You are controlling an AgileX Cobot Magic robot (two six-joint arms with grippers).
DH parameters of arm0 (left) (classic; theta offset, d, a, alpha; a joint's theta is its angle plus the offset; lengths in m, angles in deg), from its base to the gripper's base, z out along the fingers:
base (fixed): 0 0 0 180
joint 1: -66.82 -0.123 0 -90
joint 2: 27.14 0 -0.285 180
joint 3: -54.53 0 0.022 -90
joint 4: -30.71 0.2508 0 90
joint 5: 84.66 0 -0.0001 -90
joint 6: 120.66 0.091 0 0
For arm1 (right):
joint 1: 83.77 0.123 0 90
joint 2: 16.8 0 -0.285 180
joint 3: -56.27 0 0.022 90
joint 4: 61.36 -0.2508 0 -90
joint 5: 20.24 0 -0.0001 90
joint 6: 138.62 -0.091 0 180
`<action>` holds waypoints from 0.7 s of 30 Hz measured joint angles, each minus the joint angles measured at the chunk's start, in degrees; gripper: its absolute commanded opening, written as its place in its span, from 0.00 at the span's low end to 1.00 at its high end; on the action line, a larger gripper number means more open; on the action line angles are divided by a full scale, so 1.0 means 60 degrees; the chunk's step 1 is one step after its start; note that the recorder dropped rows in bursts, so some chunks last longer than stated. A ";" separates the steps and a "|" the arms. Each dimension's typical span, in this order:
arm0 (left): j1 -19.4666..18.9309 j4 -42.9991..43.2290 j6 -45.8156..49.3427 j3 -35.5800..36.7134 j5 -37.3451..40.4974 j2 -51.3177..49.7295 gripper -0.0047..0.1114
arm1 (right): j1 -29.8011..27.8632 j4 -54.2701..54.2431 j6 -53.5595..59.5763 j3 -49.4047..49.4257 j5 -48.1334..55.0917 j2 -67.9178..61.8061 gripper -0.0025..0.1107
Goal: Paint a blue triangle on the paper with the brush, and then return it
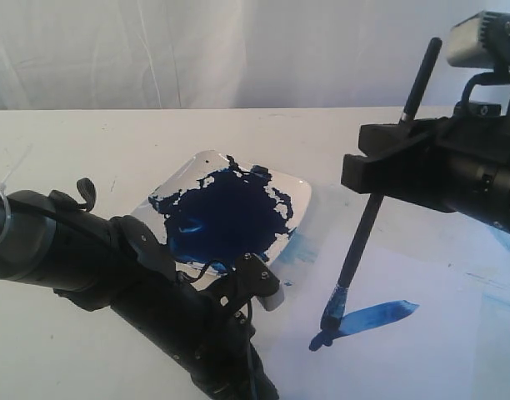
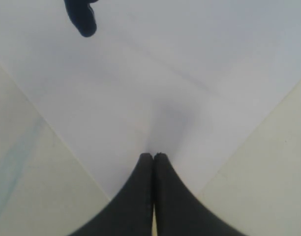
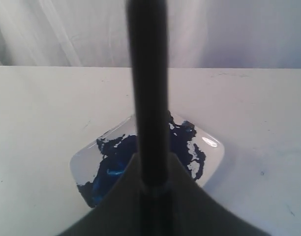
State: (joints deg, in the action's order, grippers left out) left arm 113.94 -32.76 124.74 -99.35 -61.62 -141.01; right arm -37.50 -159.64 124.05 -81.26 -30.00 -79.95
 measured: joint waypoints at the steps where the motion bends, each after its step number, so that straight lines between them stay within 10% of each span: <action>1: 0.0000 0.0000 0.0000 0.0000 0.0000 0.0000 0.04 | 0.0000 0.0000 -0.0187 0.0000 -0.0181 -0.0049 0.02; 21: 0.0000 0.0000 0.0000 0.0000 0.0000 0.0000 0.04 | 0.0000 0.2689 -0.4243 0.0000 -0.1575 -0.1667 0.02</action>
State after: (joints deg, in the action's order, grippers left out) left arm 113.94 -32.76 124.74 -99.35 -61.62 -141.01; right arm -37.50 -143.50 98.59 -81.26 -39.45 -89.95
